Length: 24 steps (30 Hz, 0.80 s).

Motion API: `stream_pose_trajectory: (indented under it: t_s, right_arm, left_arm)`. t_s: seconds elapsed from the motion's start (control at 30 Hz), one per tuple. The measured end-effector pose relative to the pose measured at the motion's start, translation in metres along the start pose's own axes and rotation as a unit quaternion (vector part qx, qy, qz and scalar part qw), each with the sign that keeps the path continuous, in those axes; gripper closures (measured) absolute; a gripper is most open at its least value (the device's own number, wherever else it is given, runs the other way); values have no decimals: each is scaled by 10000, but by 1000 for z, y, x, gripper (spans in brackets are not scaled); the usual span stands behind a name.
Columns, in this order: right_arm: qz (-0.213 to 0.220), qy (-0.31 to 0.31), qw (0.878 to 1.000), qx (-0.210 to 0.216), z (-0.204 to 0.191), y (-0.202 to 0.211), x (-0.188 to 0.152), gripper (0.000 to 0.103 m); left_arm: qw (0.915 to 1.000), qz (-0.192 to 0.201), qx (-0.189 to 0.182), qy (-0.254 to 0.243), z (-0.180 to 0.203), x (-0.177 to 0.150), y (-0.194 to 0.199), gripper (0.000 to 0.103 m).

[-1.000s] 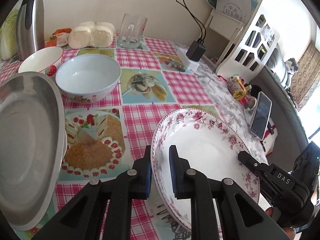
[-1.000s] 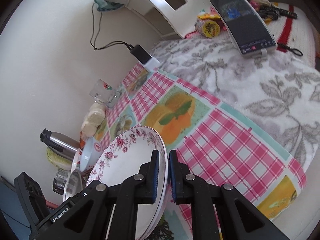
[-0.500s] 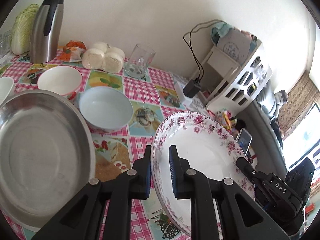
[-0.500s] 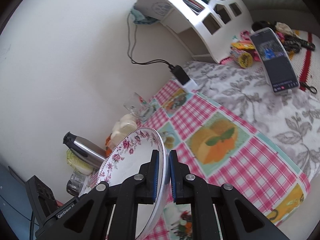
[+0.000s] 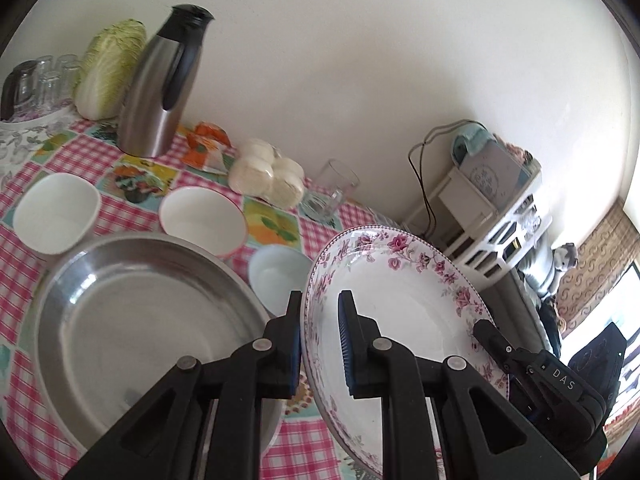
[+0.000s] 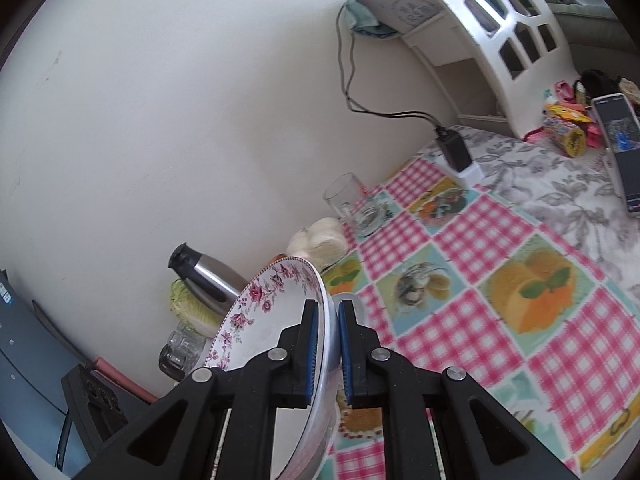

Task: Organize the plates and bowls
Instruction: 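Carry the floral plate with both grippers over the steel basin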

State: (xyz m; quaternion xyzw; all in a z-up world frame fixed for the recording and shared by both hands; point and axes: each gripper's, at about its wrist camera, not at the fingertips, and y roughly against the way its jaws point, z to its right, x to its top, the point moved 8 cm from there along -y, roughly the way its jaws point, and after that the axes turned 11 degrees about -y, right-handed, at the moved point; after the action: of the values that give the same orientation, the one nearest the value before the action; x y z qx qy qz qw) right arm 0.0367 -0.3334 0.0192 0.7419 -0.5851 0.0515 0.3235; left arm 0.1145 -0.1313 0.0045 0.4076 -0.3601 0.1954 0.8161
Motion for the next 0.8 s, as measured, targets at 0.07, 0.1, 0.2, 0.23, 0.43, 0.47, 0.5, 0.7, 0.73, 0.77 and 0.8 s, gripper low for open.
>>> stream_pose_trajectory:
  t_s: [0.07, 0.1, 0.2, 0.23, 0.43, 0.47, 0.5, 0.7, 0.73, 0.77, 0.8]
  right_arm:
    - [-61, 73, 9999, 65, -12, -8, -9, 92]
    - [-97, 102, 9999, 89, -17, -13, -13, 92]
    - [-237, 177, 9994, 161, -32, -27, -27, 92]
    - [-291, 200, 9992, 176, -36, -31, -31, 92]
    - [-680, 277, 9972, 118, -50, -64, -66, 92]
    - [-747, 251, 9968, 136, -51, -68, -70, 92]
    - [-813, 236, 9963, 129, -51, -72, -76, 92]
    - [-1114, 145, 9937, 0, -45, -91, -102, 92]
    - [-1153, 147, 9932, -35, -43, -94, -105, 92]
    - [-1190, 146, 9928, -75, -41, -96, -108, 92]
    - [-1225, 134, 9923, -131, -37, -99, -111, 92]
  left_arm:
    - [9999, 57, 46, 75, -13, 5, 7, 87]
    - [9999, 81, 71, 100, -20, 7, 10, 87]
    - [9997, 113, 166, 130, -41, 12, 17, 87]
    - [9996, 114, 213, 112, -48, 13, 19, 87]
    - [9986, 15, 381, 380, -95, 7, 28, 87]
    - [9983, -12, 443, 369, -101, 5, 28, 87]
    - [9981, -36, 507, 348, -107, 4, 29, 87]
    - [9965, -232, 706, 375, -131, -6, 29, 87]
    - [9962, -280, 719, 401, -134, -9, 28, 87]
    - [9958, -334, 733, 436, -136, -12, 27, 87]
    - [9952, -412, 749, 467, -139, -16, 24, 87]
